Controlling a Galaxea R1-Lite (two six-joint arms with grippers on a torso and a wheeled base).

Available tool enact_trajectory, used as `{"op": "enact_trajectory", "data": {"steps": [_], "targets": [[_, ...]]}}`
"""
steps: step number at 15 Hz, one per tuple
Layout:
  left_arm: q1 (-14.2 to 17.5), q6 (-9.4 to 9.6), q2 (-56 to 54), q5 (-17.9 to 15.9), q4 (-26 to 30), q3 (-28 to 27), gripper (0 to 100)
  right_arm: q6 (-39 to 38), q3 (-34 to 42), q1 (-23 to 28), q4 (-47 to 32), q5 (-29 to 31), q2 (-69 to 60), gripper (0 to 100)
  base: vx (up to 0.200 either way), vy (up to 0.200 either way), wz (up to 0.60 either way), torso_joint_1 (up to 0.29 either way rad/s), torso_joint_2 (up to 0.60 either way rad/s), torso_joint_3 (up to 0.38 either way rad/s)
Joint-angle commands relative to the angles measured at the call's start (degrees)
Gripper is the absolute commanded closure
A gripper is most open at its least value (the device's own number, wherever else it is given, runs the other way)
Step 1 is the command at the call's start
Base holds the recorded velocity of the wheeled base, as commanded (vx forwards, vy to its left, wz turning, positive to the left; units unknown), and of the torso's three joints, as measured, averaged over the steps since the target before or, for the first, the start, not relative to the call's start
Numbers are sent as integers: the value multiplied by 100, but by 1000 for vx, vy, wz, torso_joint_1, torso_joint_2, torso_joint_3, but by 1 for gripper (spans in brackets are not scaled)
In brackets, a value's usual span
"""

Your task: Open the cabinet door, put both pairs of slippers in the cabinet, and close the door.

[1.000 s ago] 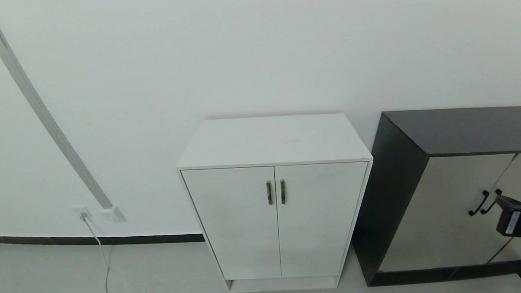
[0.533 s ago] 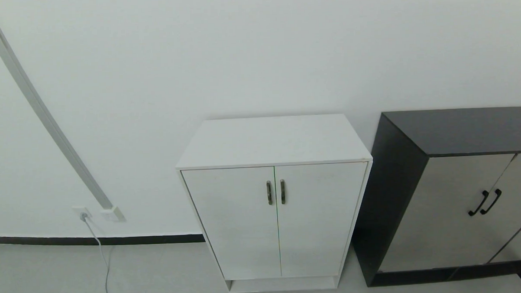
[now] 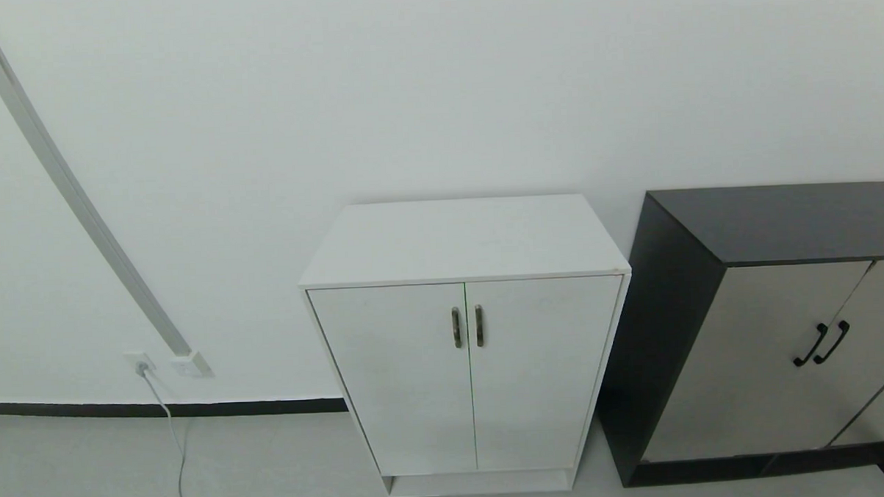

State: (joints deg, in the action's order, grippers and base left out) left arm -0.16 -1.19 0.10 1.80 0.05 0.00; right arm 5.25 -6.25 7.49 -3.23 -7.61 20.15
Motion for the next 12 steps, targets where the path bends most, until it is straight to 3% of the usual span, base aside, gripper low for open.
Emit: {"op": "enact_trajectory", "data": {"steps": [1,7,9,12], "targets": [[-2,-4,-1,-5,-5,0,100,2,212,-1,7,-13,-240,100,0,0,0,0,0,0],[-2,-4,-1,4,-5,0,100,-24,362,16,15,49,-398,100,0,0,0,0,0,0],[-2,5,-1,4,-5,0,100,-16,625,60,332,453,-670,100,0,0,0,0,0,0],[-2,5,-1,4,-5,0,100,-200,625,-45,332,497,-749,100,0,0,0,0,0,0]]}}
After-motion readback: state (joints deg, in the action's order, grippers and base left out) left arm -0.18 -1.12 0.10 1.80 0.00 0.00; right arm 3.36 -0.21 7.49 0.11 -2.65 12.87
